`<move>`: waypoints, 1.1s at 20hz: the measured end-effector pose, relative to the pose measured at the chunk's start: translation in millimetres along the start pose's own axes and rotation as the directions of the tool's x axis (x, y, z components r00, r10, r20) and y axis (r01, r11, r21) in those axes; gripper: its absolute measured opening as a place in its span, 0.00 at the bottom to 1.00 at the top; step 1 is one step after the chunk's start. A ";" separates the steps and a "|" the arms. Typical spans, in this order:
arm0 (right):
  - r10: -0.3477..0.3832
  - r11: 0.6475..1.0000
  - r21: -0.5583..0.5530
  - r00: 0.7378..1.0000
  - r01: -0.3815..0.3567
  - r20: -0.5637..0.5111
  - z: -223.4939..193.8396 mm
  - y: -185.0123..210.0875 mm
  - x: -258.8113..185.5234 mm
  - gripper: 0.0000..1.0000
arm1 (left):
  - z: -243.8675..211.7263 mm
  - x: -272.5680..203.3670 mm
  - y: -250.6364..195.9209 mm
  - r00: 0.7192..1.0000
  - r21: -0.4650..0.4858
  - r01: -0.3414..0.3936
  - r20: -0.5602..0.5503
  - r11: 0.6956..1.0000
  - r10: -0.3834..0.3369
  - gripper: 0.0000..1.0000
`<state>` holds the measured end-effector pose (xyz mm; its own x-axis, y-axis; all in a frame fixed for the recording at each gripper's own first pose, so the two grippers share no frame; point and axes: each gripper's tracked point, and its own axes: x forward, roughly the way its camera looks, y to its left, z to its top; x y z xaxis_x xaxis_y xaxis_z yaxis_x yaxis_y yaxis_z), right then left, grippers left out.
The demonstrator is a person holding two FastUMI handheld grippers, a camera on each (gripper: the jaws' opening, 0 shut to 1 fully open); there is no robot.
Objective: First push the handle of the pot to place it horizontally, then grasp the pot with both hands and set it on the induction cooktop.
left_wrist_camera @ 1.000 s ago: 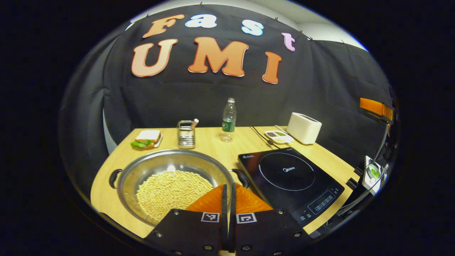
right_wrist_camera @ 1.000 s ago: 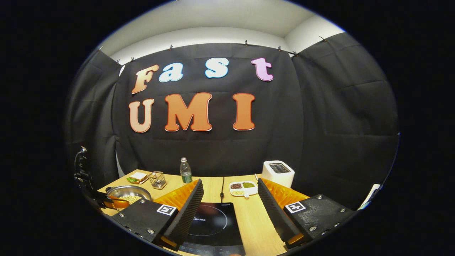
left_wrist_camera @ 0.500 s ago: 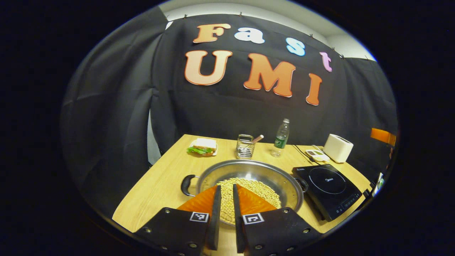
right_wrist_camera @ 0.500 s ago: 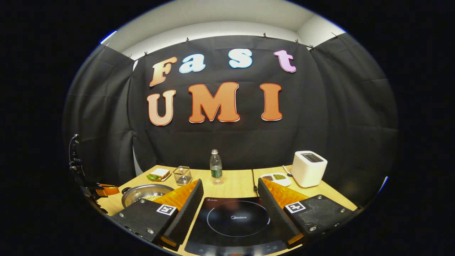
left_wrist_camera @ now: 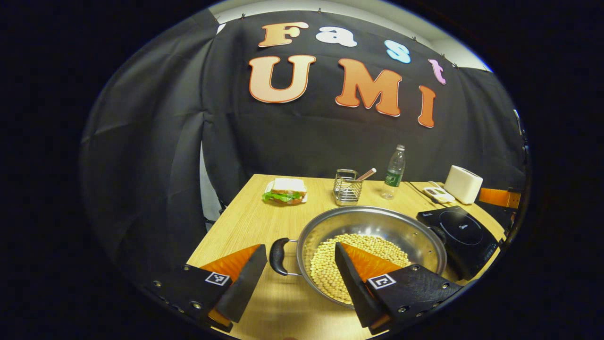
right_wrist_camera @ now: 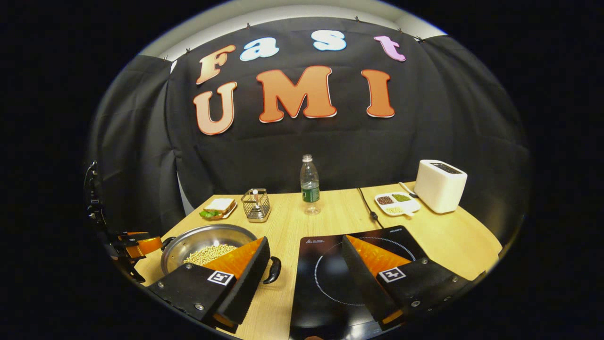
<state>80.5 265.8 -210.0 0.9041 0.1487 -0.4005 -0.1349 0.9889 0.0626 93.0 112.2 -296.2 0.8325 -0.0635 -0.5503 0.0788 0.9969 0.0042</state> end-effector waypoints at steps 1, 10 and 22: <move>-0.001 1.000 -0.006 1.000 0.001 -0.023 -8.8 5.8 9.1 0.96 | -0.6 7.5 3.8 1.000 0.005 -0.010 -0.007 1.000 0.010 0.90; -0.001 0.998 -0.065 0.976 -0.013 -0.218 -83.6 44.9 72.8 0.96 | -46.0 48.1 2.5 0.989 -0.071 0.067 -0.124 0.995 -0.075 0.90; 0.044 0.999 0.008 0.956 -0.044 -0.291 -95.3 59.8 89.3 0.51 | -59.3 37.6 -2.5 0.973 -0.118 -0.029 -0.229 0.993 0.002 0.49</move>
<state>114.5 338.5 -329.1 0.7402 0.1866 -0.6459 -0.1711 0.9814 0.0875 91.6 110.1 -366.4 0.6851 -0.0494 -0.7268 -0.0111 0.9969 -0.0782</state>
